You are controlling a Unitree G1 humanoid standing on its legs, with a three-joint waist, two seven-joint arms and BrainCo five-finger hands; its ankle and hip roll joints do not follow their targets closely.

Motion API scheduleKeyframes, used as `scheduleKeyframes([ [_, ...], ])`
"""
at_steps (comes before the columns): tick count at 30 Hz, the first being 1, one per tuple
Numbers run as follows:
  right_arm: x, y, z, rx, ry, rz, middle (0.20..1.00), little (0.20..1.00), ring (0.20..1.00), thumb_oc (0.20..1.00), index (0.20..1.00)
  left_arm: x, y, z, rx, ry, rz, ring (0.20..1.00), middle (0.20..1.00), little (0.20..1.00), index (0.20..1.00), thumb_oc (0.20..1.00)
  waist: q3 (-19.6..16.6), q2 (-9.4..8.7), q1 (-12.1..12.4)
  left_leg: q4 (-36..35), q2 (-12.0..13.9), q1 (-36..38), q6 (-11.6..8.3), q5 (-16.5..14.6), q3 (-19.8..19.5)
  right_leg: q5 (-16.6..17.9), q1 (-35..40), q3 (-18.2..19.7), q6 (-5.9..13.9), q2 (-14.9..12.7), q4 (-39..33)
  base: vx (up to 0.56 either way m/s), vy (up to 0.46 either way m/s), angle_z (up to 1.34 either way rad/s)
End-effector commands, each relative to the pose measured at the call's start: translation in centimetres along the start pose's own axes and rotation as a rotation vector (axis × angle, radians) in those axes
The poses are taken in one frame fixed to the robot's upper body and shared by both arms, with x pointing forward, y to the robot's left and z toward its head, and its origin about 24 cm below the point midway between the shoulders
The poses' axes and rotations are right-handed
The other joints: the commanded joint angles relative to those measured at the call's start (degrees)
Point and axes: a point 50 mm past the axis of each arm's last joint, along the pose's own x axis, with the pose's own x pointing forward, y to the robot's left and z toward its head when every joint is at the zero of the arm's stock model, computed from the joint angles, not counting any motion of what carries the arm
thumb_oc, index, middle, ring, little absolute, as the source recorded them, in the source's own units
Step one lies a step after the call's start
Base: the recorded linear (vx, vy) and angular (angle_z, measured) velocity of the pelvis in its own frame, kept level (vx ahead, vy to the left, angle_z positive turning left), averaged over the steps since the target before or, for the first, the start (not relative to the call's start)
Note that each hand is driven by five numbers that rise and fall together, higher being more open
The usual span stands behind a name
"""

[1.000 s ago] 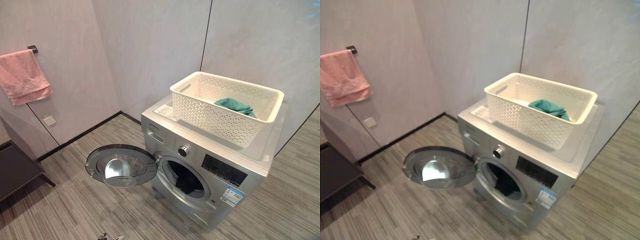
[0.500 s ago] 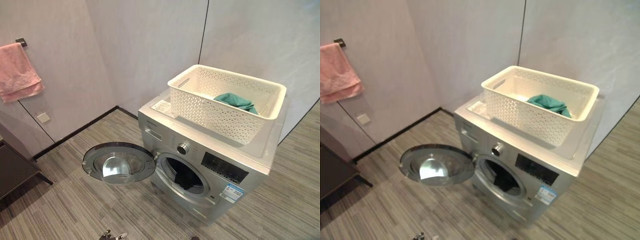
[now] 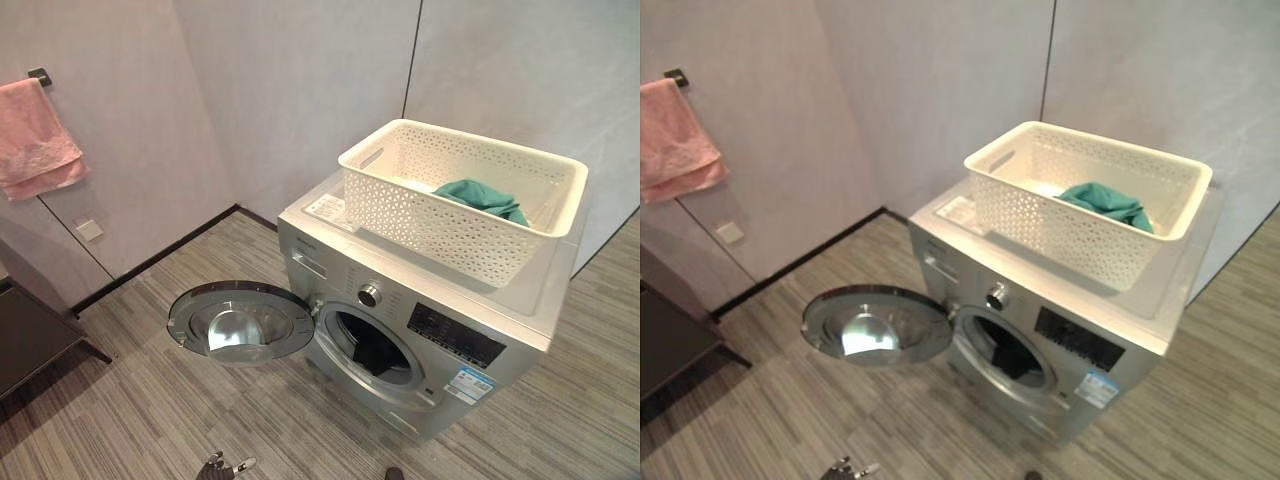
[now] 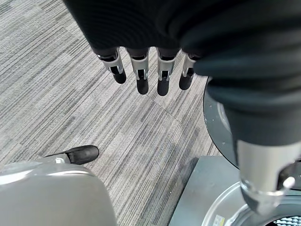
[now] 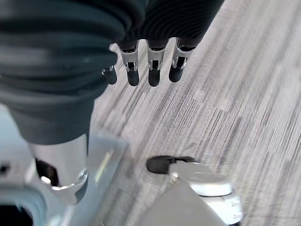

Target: Grab the laundry basket,head to the washer,open it,put in the laundry and shut it.

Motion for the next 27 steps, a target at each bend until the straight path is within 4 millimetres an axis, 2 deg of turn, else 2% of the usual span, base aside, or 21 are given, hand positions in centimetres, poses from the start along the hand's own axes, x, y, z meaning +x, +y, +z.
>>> scheduleKeyframes([
  [1,0.2,-0.2,1.8,0.228,-0.049,-0.058,1.000,1.000,1.000,1.000,1.000,0.6,0.6,2.3,-0.013,-0.067,0.018,1.000,1.000,1.000,1.000,1.000,0.94,-3.53,-1.35,2.79,0.04,1.64,-0.39,-4.89,3.05,-2.02,0.21,-0.36,3.70,-5.76,0.49,0.00,0.037,-0.15],
  [3,0.2,-0.8,2.1,0.290,-0.068,-0.081,1.000,1.000,1.000,1.000,1.000,0.5,0.7,2.5,-0.013,-0.077,0.016,1.000,1.000,1.000,1.000,1.000,1.09,-3.55,-1.82,2.98,-0.17,1.69,-0.24,-5.15,3.42,-1.73,-0.18,0.11,3.96,-5.90,0.61,-0.01,0.042,-0.10],
  [7,0.2,-1.1,2.8,0.284,-0.105,-0.089,1.000,1.000,1.000,1.000,1.000,0.6,0.8,2.8,-0.008,-0.090,0.018,1.000,1.000,1.000,1.000,1.000,1.18,-3.72,-2.25,3.35,-0.53,1.71,0.08,-5.68,4.13,-1.36,-1.03,1.05,4.26,-6.07,0.97,-0.01,0.050,-0.15],
  [9,0.1,-1.3,3.5,0.294,-0.143,-0.100,1.000,1.000,1.000,1.000,1.000,0.6,0.8,3.1,-0.006,-0.107,0.016,1.000,1.000,1.000,1.000,1.000,1.27,-3.89,-2.42,3.65,-0.80,1.81,0.35,-6.06,4.36,-1.17,-1.24,1.56,4.42,-6.21,1.11,0.00,0.036,-0.18],
  [12,-0.2,-1.6,5.6,0.343,-0.236,-0.119,1.000,1.000,1.000,1.000,1.000,0.6,1.0,3.2,-0.003,-0.102,0.023,1.000,1.000,1.000,1.000,1.000,1.27,-4.22,-2.91,4.49,-1.16,1.92,0.72,-6.84,4.67,-0.90,-1.56,2.40,4.67,-6.53,1.40,0.01,0.039,-0.11],
  [13,-0.2,-1.6,5.6,0.343,-0.236,-0.120,1.000,1.000,1.000,1.000,1.000,0.6,1.0,3.2,-0.003,-0.102,0.023,1.000,1.000,1.000,1.000,1.000,1.28,-4.23,-2.87,4.55,-1.16,1.90,0.73,-6.89,4.70,-0.90,-1.57,2.44,4.68,-6.53,1.42,0.00,0.094,-0.19],
  [14,-1.6,-2.1,9.5,0.482,-0.433,-0.126,1.000,1.000,1.000,1.000,1.000,0.7,1.1,3.4,-0.006,-0.098,0.037,1.000,1.000,1.000,1.000,1.000,1.46,-4.30,-3.86,5.28,-1.74,1.95,1.24,-7.72,5.16,-0.44,-2.22,3.46,5.09,-6.92,1.61,0.00,0.100,-0.16],
  [16,-2.6,-2.8,11.1,0.550,-0.529,-0.169,1.000,1.000,1.000,1.000,1.000,0.7,1.1,3.2,0.002,-0.091,0.037,1.000,1.000,1.000,1.000,1.000,1.34,-4.26,-4.34,5.33,-2.19,2.31,1.66,-8.24,5.57,-0.18,-2.61,4.12,5.32,-7.15,1.79,0.00,0.092,-0.15],
  [17,-2.7,-2.8,11.0,0.550,-0.527,-0.171,1.000,1.000,1.000,1.000,1.000,0.7,1.1,3.2,0.003,-0.091,0.037,1.000,1.000,1.000,1.000,1.000,1.34,-4.28,-4.19,5.34,-2.21,2.36,1.68,-8.28,5.67,-0.19,-2.65,4.23,5.34,-7.15,1.83,0.01,0.086,-0.20],
  [18,-4.1,-3.8,12.9,0.607,-0.639,-0.225,1.000,1.000,1.000,1.000,1.000,0.7,1.0,3.1,0.019,-0.086,0.039,1.000,1.000,1.000,1.000,1.000,1.08,-4.10,-4.75,5.15,-2.64,2.81,2.14,-8.72,5.99,-0.03,-3.02,4.97,5.53,-7.37,2.17,0.01,0.059,-0.18],
  [19,-4.1,-3.8,12.8,0.606,-0.638,-0.227,1.000,1.000,1.000,1.000,1.000,0.7,1.0,3.1,0.020,-0.085,0.038,1.000,1.000,1.000,1.000,1.000,1.08,-4.12,-4.68,5.14,-2.65,2.85,2.16,-8.74,6.03,-0.05,-3.03,5.02,5.55,-7.37,2.20,0.02,0.090,-0.11],
  [21,-5.4,-5.1,14.2,0.620,-0.730,-0.297,1.000,1.000,1.000,1.000,1.000,0.7,1.0,3.1,0.034,-0.083,0.040,1.000,1.000,1.000,1.000,1.000,0.81,-3.94,-5.02,4.99,-3.00,3.34,2.50,-9.11,6.26,0.02,-3.28,5.53,5.73,-7.54,2.65,0.03,0.079,-0.16],
  [23,-7.8,-6.9,16.7,0.648,-0.882,-0.416,1.000,1.000,1.000,1.000,1.000,0.8,1.0,3.4,0.053,-0.091,0.041,1.000,1.000,1.000,1.000,1.000,0.27,-3.76,-5.41,4.70,-3.42,4.06,2.82,-9.52,6.21,0.02,-3.18,5.87,5.82,-7.84,3.00,0.05,0.073,-0.09],
  [24,-7.9,-6.9,16.7,0.647,-0.881,-0.420,1.000,1.000,1.000,1.000,1.000,0.8,0.9,3.4,0.055,-0.092,0.040,1.000,1.000,1.000,1.000,1.000,0.31,-3.72,-5.36,4.67,-3.42,4.10,2.84,-9.53,6.19,0.00,-3.14,5.85,5.85,-7.85,3.01,0.05,0.044,-0.01],
  [25,-10.3,-8.5,18.4,0.662,-1.014,-0.528,1.000,1.000,1.000,1.000,1.000,0.8,1.0,3.5,0.059,-0.093,0.047,1.000,1.000,1.000,1.000,1.000,-0.13,-3.70,-5.37,4.45,-3.54,4.45,2.96,-9.71,5.93,-0.12,-2.96,5.76,5.92,-7.99,3.02,0.04,0.030,-0.01],
  [26,-11.4,-9.0,19.1,0.659,-1.065,-0.581,1.000,1.000,1.000,1.000,1.000,0.8,1.0,3.6,0.062,-0.094,0.050,1.000,1.000,1.000,1.000,1.000,-0.32,-3.71,-5.28,4.33,-3.57,4.59,2.97,-9.78,5.77,-0.18,-2.84,5.68,5.94,-8.04,3.01,0.04,0.029,0.01],
  [27,-11.4,-9.0,19.1,0.657,-1.066,-0.586,1.000,1.000,1.000,1.000,1.000,0.8,1.0,3.6,0.062,-0.095,0.050,1.000,1.000,1.000,1.000,1.000,-0.28,-3.65,-5.28,4.29,-3.57,4.60,2.98,-9.77,5.73,-0.20,-2.82,5.64,5.95,-8.05,3.01,0.00,0.000,0.00],
])
